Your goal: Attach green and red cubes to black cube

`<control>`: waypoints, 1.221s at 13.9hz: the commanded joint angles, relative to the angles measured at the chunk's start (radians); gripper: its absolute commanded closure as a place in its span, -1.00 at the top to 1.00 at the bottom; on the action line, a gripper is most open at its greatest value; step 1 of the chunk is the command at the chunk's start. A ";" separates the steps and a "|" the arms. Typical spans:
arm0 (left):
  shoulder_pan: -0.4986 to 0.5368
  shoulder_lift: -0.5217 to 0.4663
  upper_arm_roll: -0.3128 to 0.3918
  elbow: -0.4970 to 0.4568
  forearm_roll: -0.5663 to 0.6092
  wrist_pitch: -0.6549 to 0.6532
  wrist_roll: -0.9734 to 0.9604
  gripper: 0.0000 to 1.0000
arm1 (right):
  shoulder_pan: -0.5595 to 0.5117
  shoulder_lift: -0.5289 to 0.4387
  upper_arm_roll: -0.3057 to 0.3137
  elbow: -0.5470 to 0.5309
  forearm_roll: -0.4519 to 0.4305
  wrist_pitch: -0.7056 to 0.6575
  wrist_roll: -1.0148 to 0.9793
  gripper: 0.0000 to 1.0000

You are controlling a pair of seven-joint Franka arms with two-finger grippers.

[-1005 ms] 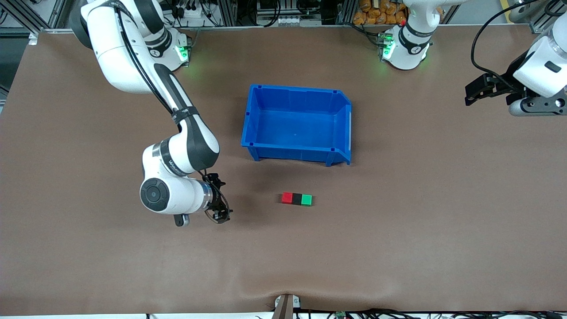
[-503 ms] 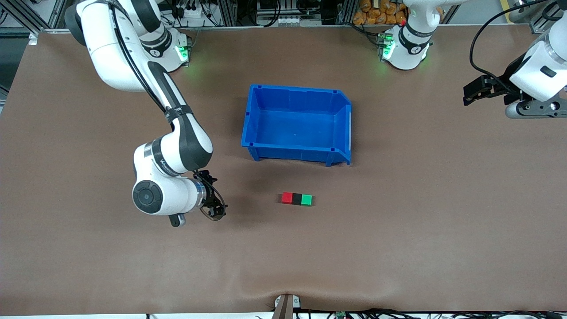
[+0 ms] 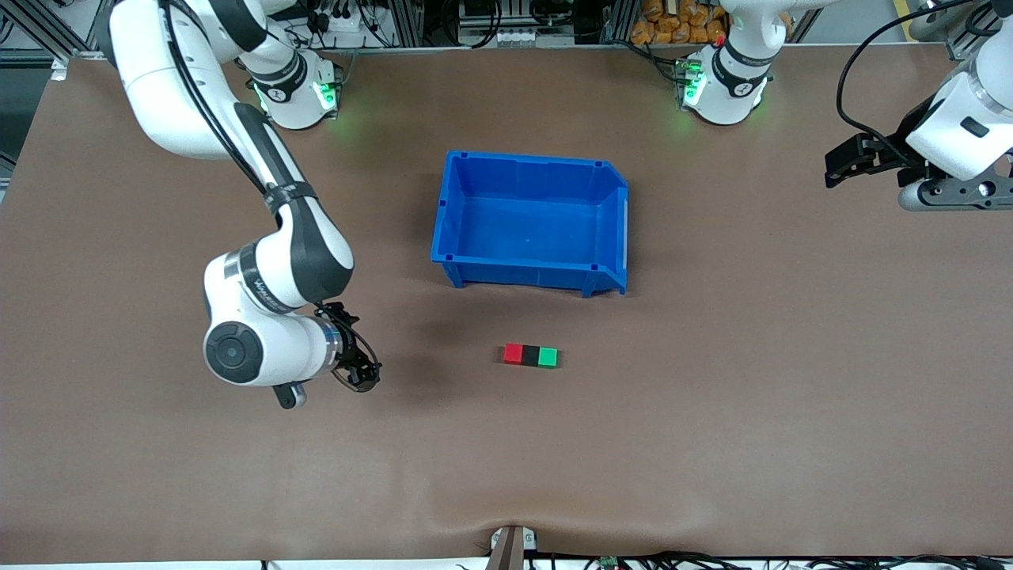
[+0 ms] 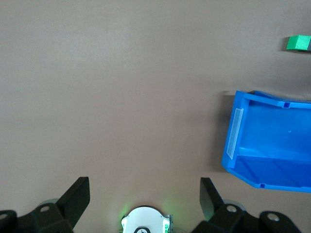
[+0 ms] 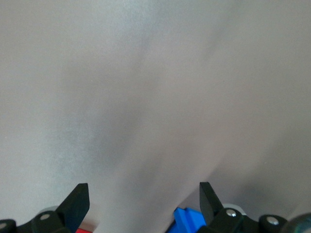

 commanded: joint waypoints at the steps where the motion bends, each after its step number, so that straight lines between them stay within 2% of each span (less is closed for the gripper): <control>1: 0.005 -0.010 -0.014 0.001 -0.013 -0.034 0.019 1.00 | -0.048 -0.054 0.037 -0.039 -0.027 -0.039 -0.058 1.00; 10: 0.005 -0.016 -0.015 0.004 -0.011 -0.032 0.018 1.00 | -0.151 -0.131 0.046 -0.044 -0.025 -0.162 -0.244 1.00; 13: 0.003 -0.016 -0.015 0.007 -0.011 -0.032 0.018 1.00 | -0.219 -0.159 0.103 -0.061 -0.028 -0.182 -0.316 1.00; 17: 0.005 -0.016 -0.021 0.007 -0.011 -0.032 0.018 1.00 | -0.235 -0.199 0.102 -0.087 -0.051 -0.202 -0.396 1.00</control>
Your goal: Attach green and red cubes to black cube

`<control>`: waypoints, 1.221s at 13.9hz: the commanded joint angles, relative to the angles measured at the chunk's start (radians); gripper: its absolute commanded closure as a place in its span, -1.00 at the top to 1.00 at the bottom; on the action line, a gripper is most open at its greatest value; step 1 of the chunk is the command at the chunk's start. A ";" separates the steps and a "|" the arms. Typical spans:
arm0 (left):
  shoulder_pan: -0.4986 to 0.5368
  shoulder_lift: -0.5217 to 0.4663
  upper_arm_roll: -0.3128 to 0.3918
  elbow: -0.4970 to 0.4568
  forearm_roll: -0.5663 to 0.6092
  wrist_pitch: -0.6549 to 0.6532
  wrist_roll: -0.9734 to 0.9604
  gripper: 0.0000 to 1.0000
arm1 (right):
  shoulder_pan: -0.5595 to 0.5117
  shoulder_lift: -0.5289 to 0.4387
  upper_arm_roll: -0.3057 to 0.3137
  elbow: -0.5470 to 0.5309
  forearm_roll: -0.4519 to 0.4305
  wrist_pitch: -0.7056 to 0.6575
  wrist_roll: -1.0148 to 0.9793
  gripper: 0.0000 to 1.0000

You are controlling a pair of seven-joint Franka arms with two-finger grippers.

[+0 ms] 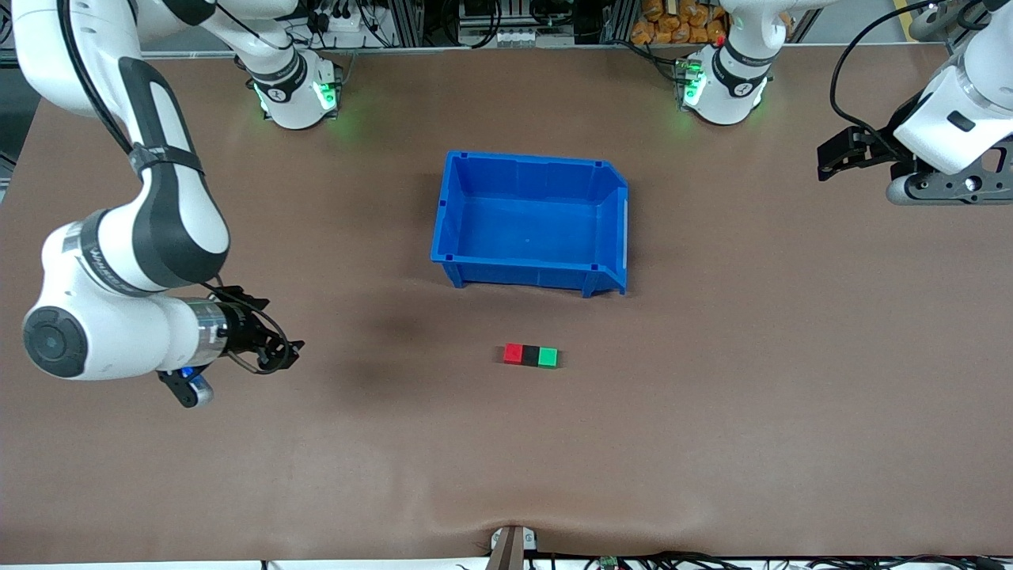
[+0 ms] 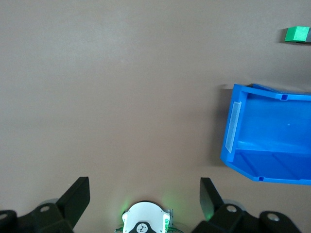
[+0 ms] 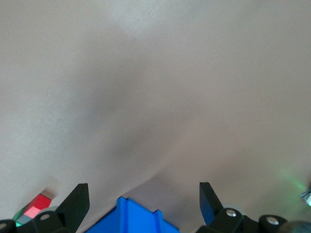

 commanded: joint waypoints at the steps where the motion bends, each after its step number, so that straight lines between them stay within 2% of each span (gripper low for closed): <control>1: 0.006 -0.013 -0.008 0.002 -0.011 -0.014 0.018 1.00 | -0.026 -0.055 0.029 -0.062 -0.039 -0.010 -0.035 1.00; 4: 0.006 -0.013 -0.008 0.000 -0.011 -0.016 0.018 1.00 | -0.029 -0.075 0.024 -0.061 -0.045 -0.032 -0.080 1.00; 12: 0.012 -0.025 -0.008 0.003 -0.011 -0.016 0.024 1.00 | -0.025 -0.134 -0.044 -0.054 -0.059 -0.124 -0.258 1.00; 17: 0.012 -0.021 -0.006 0.002 -0.012 -0.013 0.039 1.00 | -0.023 -0.177 -0.064 -0.053 -0.062 -0.174 -0.339 1.00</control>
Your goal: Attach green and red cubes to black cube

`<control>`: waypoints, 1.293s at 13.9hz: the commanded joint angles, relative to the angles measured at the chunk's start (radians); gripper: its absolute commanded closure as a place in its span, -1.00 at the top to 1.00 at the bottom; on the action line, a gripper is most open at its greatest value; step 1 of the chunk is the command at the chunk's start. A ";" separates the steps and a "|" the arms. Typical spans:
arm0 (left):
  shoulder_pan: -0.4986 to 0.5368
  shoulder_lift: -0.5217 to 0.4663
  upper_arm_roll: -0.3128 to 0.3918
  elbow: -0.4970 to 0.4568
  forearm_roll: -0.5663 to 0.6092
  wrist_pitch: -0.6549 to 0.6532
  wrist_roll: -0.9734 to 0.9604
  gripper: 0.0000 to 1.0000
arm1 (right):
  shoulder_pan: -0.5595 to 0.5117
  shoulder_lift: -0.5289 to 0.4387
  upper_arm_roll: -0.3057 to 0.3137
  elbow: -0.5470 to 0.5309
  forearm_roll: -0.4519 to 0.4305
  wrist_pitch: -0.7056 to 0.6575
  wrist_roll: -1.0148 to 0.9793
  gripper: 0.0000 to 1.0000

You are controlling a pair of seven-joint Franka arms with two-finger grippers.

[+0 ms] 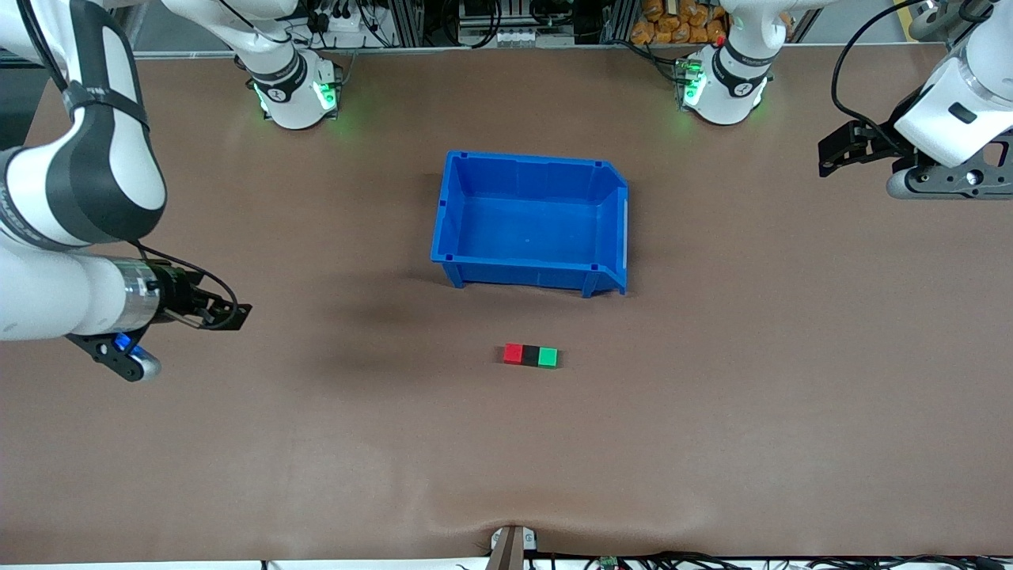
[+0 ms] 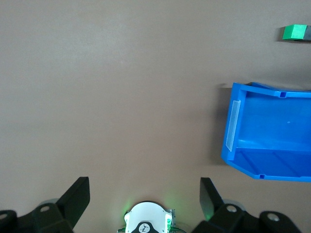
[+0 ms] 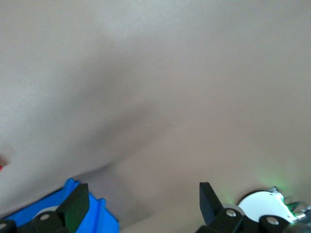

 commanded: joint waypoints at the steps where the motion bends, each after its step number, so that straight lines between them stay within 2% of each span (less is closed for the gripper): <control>1: 0.006 -0.012 -0.003 0.002 -0.012 -0.006 0.022 1.00 | -0.005 -0.055 -0.016 -0.036 -0.020 -0.012 -0.052 1.00; 9: 0.007 -0.012 -0.004 0.005 -0.040 -0.001 0.021 1.00 | -0.005 -0.102 -0.047 -0.036 -0.020 -0.025 -0.154 1.00; 13: 0.004 -0.013 -0.006 0.003 -0.042 -0.001 0.020 1.00 | -0.005 -0.135 -0.059 -0.039 -0.064 -0.026 -0.278 1.00; 18: 0.007 -0.013 -0.004 0.003 -0.040 0.000 0.020 1.00 | -0.010 -0.169 -0.078 -0.042 -0.062 -0.060 -0.388 1.00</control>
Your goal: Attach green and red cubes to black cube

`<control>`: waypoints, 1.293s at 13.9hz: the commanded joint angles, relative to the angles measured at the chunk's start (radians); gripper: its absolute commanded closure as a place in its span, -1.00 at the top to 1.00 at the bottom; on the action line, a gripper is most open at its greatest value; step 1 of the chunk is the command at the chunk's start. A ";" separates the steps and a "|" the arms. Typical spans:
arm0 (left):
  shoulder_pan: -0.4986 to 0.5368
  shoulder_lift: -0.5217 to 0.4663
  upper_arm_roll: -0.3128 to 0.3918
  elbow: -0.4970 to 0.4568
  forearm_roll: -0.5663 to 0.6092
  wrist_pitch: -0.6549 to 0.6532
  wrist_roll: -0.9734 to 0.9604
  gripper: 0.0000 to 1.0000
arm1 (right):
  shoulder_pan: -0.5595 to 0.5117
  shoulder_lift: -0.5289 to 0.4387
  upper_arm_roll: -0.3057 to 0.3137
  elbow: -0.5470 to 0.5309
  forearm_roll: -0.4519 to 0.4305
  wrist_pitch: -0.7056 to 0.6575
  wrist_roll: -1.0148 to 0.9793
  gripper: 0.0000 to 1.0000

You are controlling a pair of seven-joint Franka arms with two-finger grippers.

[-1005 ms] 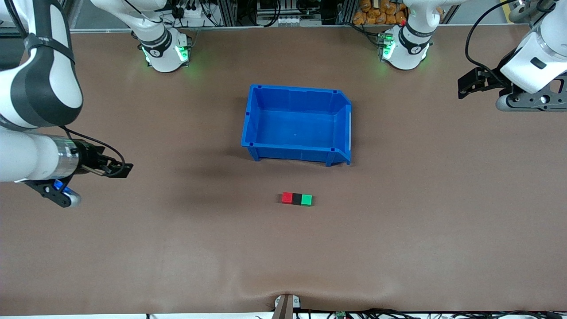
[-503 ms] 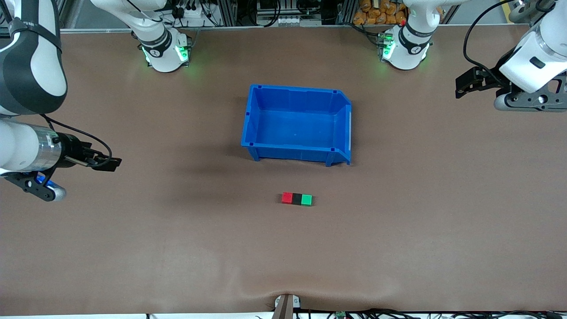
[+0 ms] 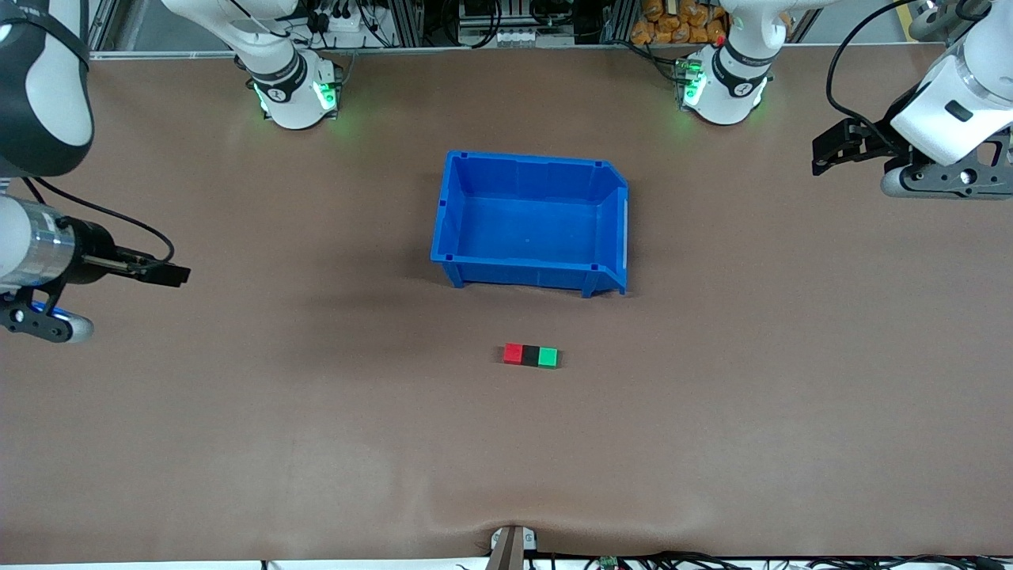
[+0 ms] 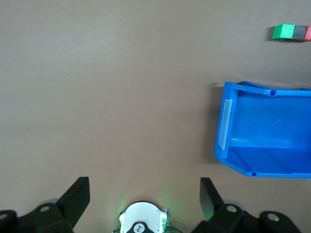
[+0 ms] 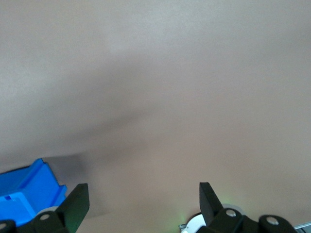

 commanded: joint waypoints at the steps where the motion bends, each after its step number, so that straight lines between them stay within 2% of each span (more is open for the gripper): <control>1: 0.008 -0.012 -0.002 0.002 -0.011 -0.001 0.021 1.00 | -0.010 -0.055 0.002 -0.041 -0.017 -0.002 -0.067 1.00; 10: 0.004 -0.010 -0.004 0.001 -0.008 0.010 0.021 1.00 | -0.019 -0.138 -0.007 -0.082 -0.017 -0.010 -0.189 1.00; 18: 0.005 -0.016 -0.010 -0.002 -0.010 0.016 0.023 1.00 | -0.019 -0.217 -0.018 -0.174 -0.015 0.025 -0.231 1.00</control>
